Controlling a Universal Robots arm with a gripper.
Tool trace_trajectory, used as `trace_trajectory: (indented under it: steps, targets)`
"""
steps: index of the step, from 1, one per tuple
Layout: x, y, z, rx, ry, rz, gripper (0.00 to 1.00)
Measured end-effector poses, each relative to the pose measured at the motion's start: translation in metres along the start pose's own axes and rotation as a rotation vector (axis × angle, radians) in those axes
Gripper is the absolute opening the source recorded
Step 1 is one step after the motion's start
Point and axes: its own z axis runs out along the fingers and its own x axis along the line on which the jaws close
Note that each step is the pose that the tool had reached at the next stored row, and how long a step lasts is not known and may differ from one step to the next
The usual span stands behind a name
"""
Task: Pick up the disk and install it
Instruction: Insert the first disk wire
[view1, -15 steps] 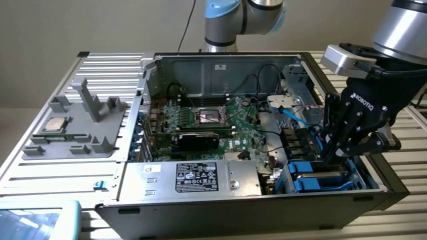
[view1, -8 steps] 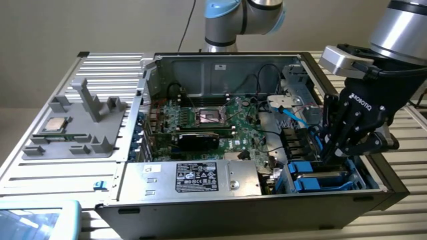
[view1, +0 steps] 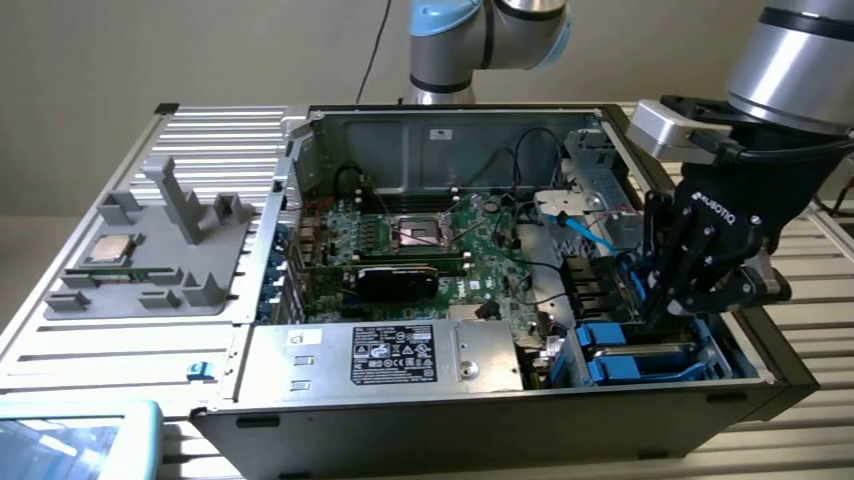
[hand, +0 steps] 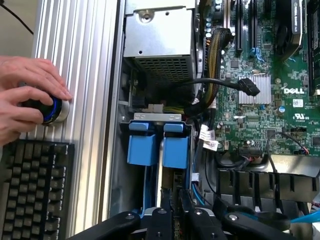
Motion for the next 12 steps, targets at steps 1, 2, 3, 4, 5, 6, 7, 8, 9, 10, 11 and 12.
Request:
trace_trajectory:
  steps: [1,2,3,4,5,6,7,8,9,10,11,12]
  targets:
    - [-0.0003,0.0002,0.0005,0.0013,-0.0002,0.002,0.17]
    - [-0.0007,0.0002,0.0008,0.0023,-0.0004,0.004,0.17]
    - [-0.0013,0.0002,0.0011,0.0028,-0.0003,0.006,0.17]
    - [-0.0020,0.0002,0.0015,0.0032,-0.0005,0.008,0.17]
    - [-0.0023,0.0004,0.0019,0.0034,-0.0010,0.010,0.17]
    - [-0.0024,0.0008,0.0023,0.0042,-0.0012,0.012,0.17]
    - [-0.0025,0.0011,0.0028,0.0054,-0.0014,0.013,0.17]
    - [-0.0026,0.0012,0.0032,0.0065,-0.0015,0.015,0.17]
    - [-0.0026,0.0012,0.0033,0.0077,-0.0015,0.016,0.17]
    - [-0.0026,0.0012,0.0034,0.0089,-0.0015,0.017,0.17]
    - [-0.0025,0.0012,0.0037,0.0102,-0.0018,0.018,0.17]
    - [-0.0024,0.0011,0.0041,0.0114,-0.0022,0.019,0.17]
